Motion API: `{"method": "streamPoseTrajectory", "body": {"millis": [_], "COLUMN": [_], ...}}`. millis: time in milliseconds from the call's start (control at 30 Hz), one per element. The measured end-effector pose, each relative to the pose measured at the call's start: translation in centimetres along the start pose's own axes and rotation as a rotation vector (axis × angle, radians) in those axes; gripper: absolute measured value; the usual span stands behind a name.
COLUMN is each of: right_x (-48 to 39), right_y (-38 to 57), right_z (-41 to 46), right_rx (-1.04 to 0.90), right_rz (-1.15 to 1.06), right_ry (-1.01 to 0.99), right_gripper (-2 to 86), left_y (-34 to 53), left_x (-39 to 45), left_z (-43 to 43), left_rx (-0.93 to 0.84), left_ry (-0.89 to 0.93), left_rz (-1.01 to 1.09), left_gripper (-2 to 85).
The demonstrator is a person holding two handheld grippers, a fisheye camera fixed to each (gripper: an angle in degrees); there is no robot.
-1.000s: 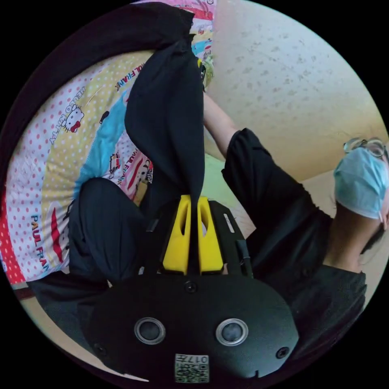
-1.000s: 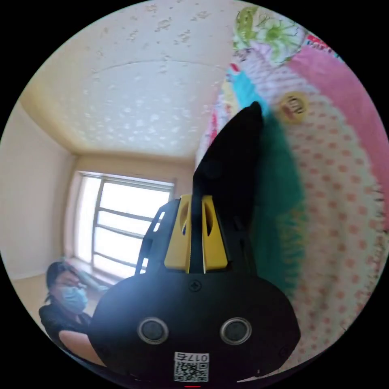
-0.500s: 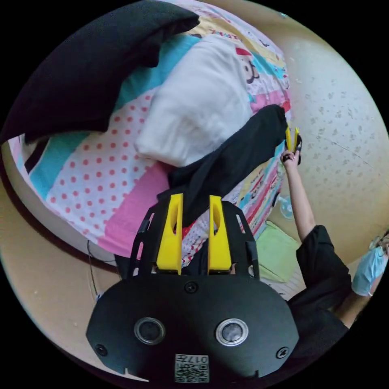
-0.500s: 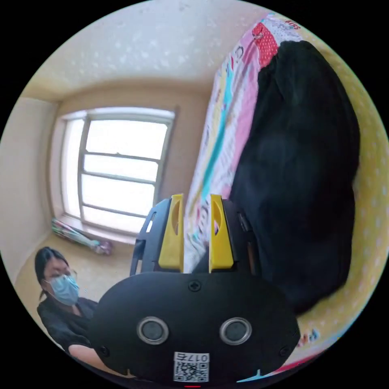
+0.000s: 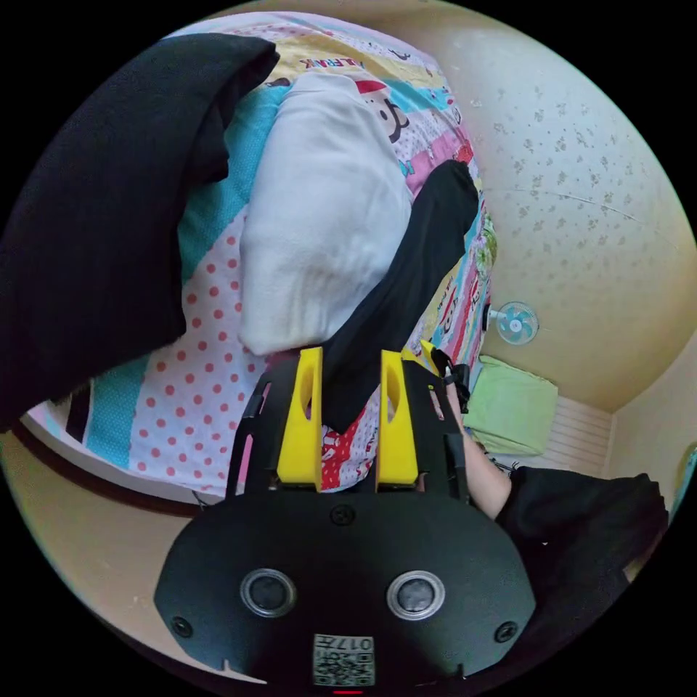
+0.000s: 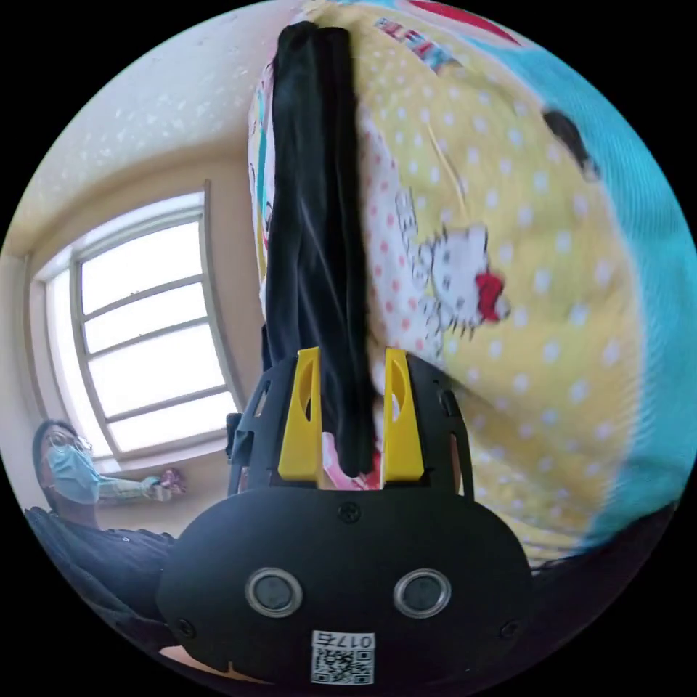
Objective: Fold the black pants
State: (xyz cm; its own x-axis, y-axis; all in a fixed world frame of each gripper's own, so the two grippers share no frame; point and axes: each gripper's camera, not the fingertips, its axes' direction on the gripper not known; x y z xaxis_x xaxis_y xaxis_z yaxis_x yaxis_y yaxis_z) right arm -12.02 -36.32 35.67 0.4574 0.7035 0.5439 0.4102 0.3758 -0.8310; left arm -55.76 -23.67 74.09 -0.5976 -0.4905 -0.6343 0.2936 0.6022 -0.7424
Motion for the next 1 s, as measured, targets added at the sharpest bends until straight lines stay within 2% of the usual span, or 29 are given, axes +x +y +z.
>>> {"method": "streamPoseTrajectory", "body": {"millis": [100, 167, 267, 333, 400, 533, 767, 867, 1000], "right_x": [0.7, 0.7, -1.5, -3.7, -5.8, -6.7, 0.7, 1.9, 2.6], "right_y": [1.0, 0.2, -0.8, -1.0, -0.6, 2.2, 8.1, 8.8, 8.6], "right_z": [5.1, 8.3, 7.7, 6.5, 4.6, 0.3, -2.9, -3.0, -2.3], "right_rx": [-0.03, -0.12, -0.174, -0.223, -0.242, -0.249, -0.267, -0.274, -0.31], "right_rz": [0.031, 0.089, 0.112, 0.051, -0.018, -0.04, 0.115, 0.107, 0.069], "right_ry": [-0.087, -0.154, -0.075, -0.057, -0.035, 0.177, 0.247, 0.259, 0.261], "right_gripper": [10.9, 9.5, 6.1, 4.5, 3.5, 2.8, 3.2, 3.3, 3.6], "left_y": [-0.4, -0.5, 0.0, 0.9, 2.3, 7.7, 14.2, 13.0, 10.3], "left_x": [-0.9, -1.4, -1.1, -0.5, 0.0, 0.9, -0.1, -0.6, -1.2], "left_z": [0.0, 0.8, 1.2, 2.0, 2.7, 4.4, 7.3, 7.9, 8.8], "left_rx": [-0.071, -0.148, -0.192, -0.276, -0.34, -0.448, -0.629, -0.601, -0.4], "left_ry": [-0.01, 0.012, -0.025, -0.074, 0.001, 0.201, 0.284, 0.199, 0.143], "left_rz": [0.022, 0.027, 0.079, 0.127, 0.18, 0.252, 0.279, 0.29, 0.254], "left_gripper": [11.7, 11.5, 9.8, 6.1, 3.8, 3.1, 5.1, 8.8, 11.1]}}
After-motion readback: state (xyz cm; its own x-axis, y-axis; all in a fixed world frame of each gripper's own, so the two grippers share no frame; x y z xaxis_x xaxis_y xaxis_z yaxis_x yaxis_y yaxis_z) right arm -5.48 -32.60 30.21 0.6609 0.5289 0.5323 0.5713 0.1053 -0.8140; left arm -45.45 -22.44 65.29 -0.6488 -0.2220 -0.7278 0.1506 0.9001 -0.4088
